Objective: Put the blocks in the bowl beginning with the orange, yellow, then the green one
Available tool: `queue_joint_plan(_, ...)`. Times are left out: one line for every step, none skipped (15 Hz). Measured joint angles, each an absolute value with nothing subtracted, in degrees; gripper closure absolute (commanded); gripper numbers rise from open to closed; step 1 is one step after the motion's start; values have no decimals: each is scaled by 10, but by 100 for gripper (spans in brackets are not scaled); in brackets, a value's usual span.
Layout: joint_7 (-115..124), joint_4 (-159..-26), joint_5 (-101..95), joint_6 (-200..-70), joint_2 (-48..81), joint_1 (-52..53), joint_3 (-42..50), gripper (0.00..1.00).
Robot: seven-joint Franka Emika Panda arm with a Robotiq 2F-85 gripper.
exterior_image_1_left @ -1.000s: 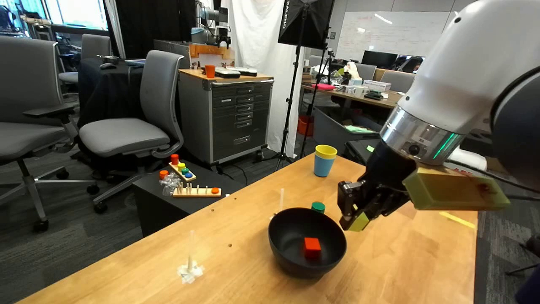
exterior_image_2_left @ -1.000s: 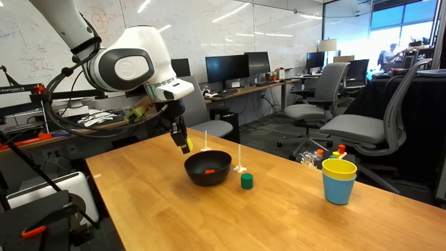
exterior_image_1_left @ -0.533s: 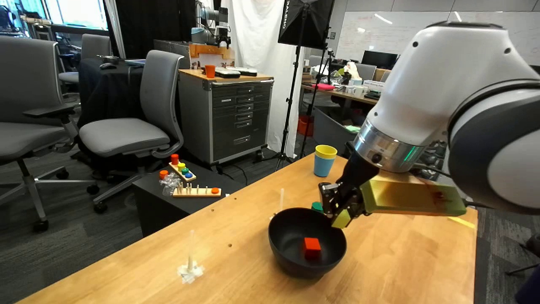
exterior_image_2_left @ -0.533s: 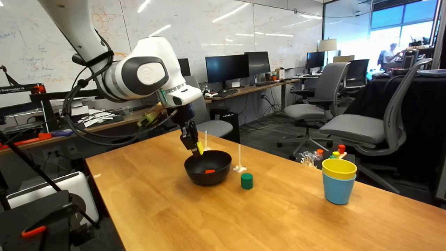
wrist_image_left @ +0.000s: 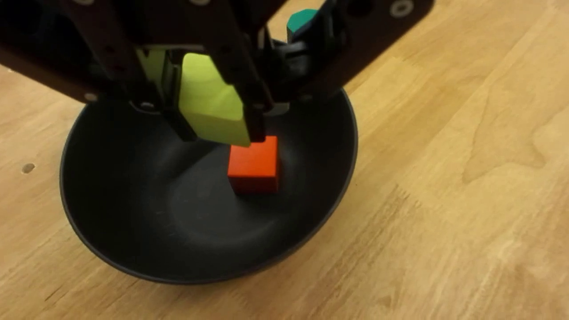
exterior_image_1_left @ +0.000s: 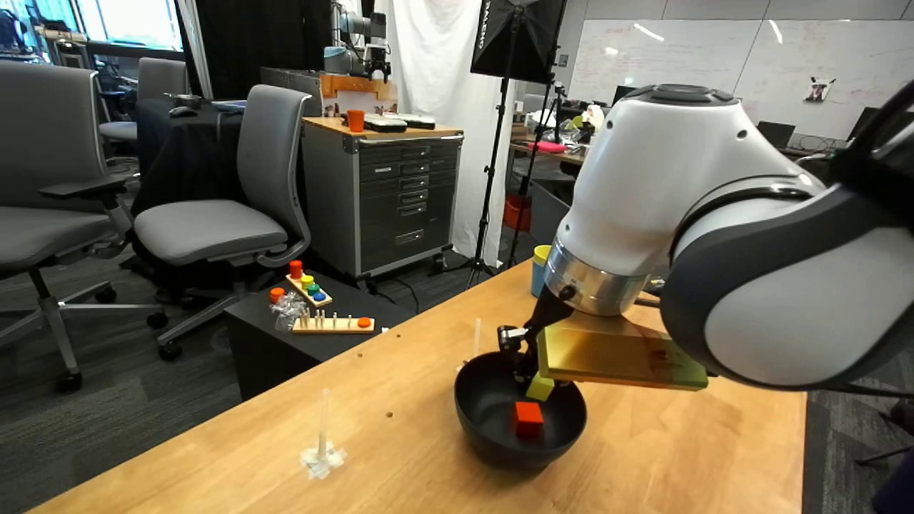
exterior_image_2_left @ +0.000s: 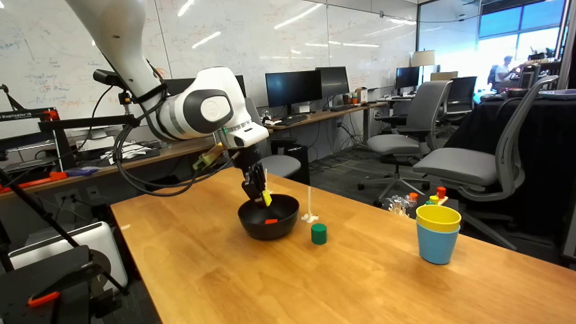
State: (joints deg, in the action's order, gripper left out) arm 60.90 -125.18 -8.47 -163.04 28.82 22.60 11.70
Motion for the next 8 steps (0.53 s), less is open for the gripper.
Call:
queue_joint_plan(614,-1248,-85,-1628,295,226,117,92)
queue_joint_plan(618,-1245,-84,-1625,302,227,117,92)
queue_joint_plan(621,-1242,-84,-1623,307,227,117,92)
queue_joint_plan(624,-1241,-83,-1621,312,227,117,92)
queue_joint_plan(626,-1239,-82,-1619,317,227,117,92)
queue_joint_plan(628,-1238,-82,-1617,320,227,117,92)
queue_joint_plan(630,-1237,-82,-1614,323,227,117,92)
queue_joint_plan(632,-1236,-82,-1612,326,227,117,92)
